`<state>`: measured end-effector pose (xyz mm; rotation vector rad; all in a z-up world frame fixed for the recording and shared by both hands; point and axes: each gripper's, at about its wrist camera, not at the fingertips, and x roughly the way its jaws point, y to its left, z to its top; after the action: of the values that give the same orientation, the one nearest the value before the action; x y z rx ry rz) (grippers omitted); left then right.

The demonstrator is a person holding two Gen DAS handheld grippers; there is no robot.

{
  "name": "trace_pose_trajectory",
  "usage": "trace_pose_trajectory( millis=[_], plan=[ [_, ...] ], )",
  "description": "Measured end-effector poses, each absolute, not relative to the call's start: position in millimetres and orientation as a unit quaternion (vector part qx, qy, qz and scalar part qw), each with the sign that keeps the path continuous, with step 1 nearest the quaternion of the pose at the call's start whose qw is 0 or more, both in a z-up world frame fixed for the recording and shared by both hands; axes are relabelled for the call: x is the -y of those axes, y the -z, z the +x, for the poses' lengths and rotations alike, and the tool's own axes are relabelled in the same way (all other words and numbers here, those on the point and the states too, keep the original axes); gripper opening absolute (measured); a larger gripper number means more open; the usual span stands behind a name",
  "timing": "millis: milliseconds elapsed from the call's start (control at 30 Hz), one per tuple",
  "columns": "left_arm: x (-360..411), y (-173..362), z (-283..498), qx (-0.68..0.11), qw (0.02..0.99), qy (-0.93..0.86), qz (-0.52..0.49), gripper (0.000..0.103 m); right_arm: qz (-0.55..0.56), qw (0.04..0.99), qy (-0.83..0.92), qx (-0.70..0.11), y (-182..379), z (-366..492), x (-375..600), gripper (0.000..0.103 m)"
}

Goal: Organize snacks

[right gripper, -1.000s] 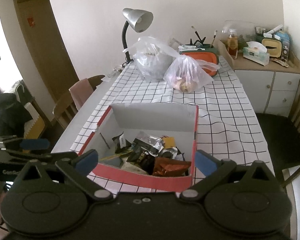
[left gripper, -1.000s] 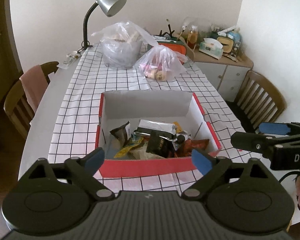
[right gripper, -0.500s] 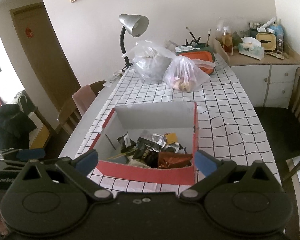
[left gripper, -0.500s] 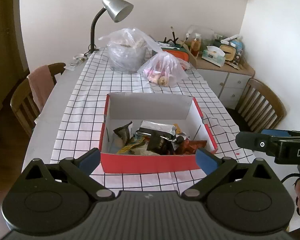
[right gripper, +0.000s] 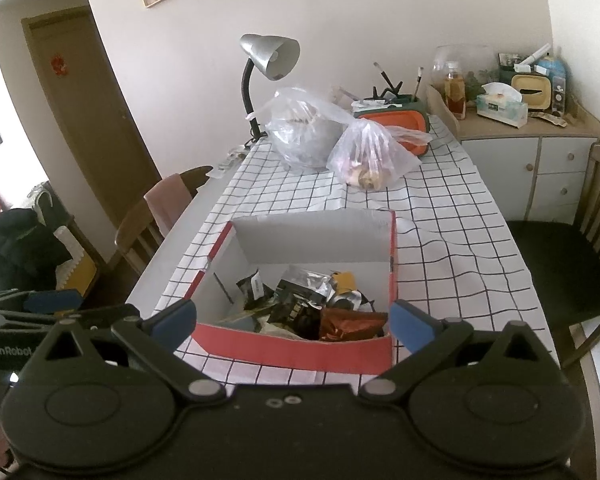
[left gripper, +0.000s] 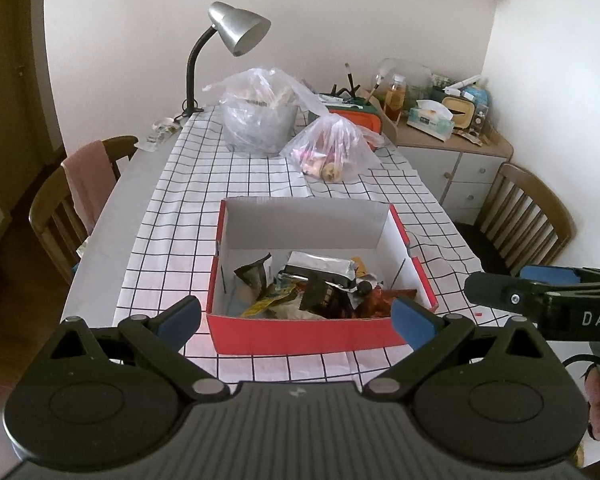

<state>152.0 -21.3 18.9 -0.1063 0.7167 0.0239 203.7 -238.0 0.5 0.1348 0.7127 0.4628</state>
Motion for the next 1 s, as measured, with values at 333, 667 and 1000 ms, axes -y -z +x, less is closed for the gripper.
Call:
trace_pose_trajectory(
  millis=[333, 667, 1000],
  plan=[
    [24.1, -20.7, 151.8, -0.35, 0.935, -0.013, -0.051, 0.102, 0.07, 0.908, -0.221, -0.349, -0.2, 204.1, 236.3, 0.103],
    [24.2, -19.4, 154.8, -0.354, 0.934, -0.012, -0.052, 0.102, 0.072, 0.908, -0.22, -0.35, 0.3, 204.1, 237.1, 0.103],
    [24.3, -15.5, 157.9, -0.359, 0.932, -0.014, -0.055, 0.102, 0.075, 0.907, -0.217, -0.353, 2.7, 204.2, 236.3, 0.103]
  ],
)
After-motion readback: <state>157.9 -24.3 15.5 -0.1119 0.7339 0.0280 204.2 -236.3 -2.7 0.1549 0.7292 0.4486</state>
